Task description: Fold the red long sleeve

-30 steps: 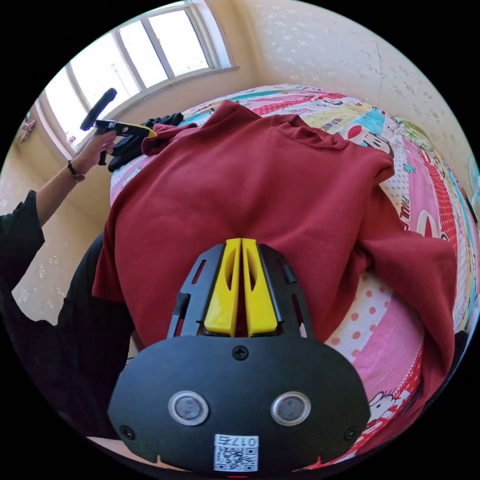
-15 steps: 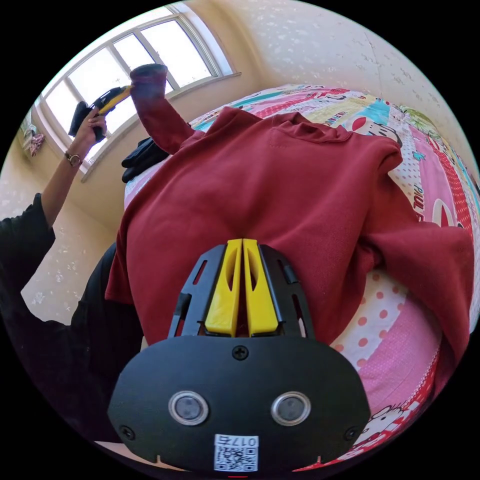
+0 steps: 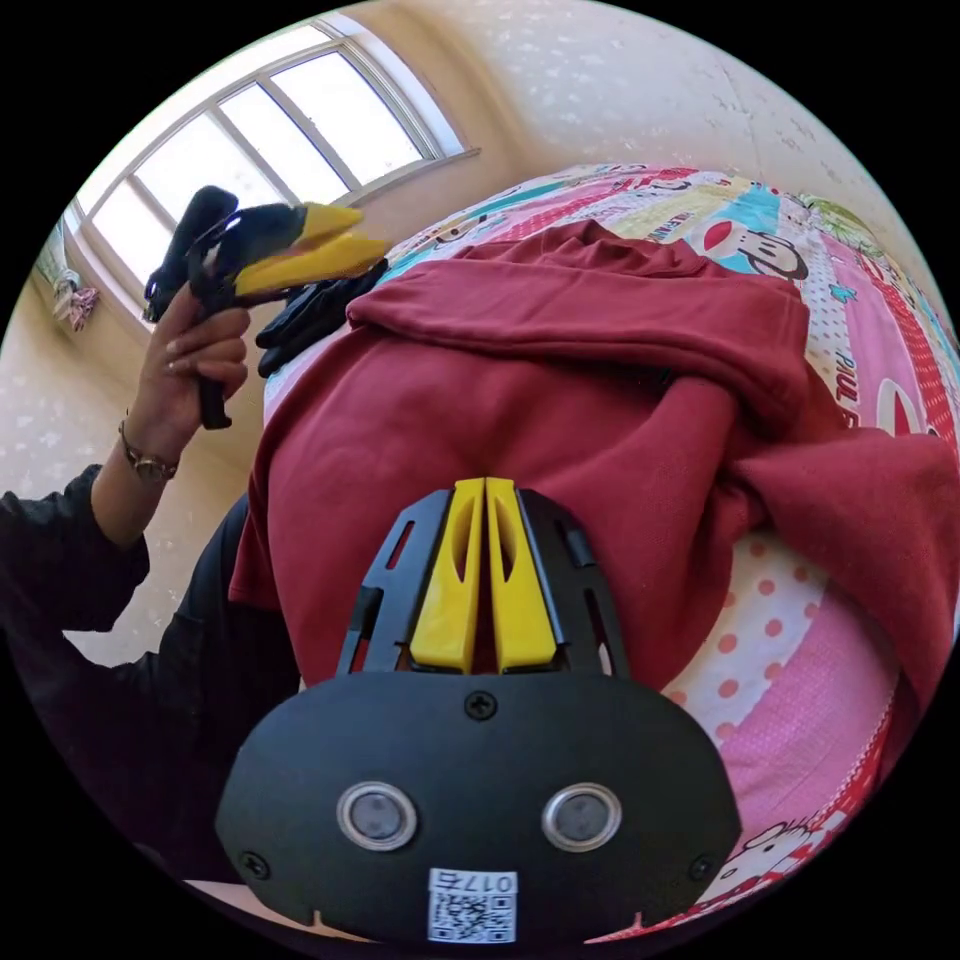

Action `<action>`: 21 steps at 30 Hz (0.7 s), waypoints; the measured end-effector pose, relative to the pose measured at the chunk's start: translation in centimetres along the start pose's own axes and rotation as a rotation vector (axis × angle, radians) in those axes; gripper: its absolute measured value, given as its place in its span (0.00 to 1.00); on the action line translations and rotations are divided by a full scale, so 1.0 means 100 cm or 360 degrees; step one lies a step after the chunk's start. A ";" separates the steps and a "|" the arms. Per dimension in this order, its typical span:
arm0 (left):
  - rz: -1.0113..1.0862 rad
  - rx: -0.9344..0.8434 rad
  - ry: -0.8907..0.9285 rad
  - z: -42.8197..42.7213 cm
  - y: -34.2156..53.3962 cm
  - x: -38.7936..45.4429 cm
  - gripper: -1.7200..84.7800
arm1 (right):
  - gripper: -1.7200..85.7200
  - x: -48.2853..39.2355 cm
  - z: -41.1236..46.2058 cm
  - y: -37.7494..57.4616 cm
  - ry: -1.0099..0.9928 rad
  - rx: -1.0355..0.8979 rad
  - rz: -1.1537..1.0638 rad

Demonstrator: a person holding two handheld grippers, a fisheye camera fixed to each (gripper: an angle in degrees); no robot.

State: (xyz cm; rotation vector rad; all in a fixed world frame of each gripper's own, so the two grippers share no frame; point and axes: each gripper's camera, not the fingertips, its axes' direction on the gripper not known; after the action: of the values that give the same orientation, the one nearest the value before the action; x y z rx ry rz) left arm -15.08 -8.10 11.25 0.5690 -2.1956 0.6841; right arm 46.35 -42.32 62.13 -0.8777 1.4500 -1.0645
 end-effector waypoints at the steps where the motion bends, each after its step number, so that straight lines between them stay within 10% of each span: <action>1: -0.0040 -0.0006 -0.0127 -0.013 0.027 -0.006 0.14 | 0.02 0.001 -0.001 -0.001 -0.0012 0.0001 0.0005; 7: -0.0429 -0.0221 -0.0809 -0.034 0.131 -0.040 0.19 | 0.03 0.005 -0.007 -0.019 -0.0048 0.0004 0.0026; 18: -0.0467 -0.0062 -0.0612 -0.022 0.151 -0.076 0.17 | 0.11 -0.060 -0.121 0.053 0.0718 0.0568 0.0602; 21: -0.0445 -0.0108 -0.0657 -0.025 0.149 -0.075 0.11 | 0.06 -0.052 -0.084 0.071 0.0346 0.0309 0.0554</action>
State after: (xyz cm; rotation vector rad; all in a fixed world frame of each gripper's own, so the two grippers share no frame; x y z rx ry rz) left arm -17.86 6.13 2.61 1.0328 -2.4338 0.3648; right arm 39.05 -33.93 57.30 -0.3620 1.5780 -1.0353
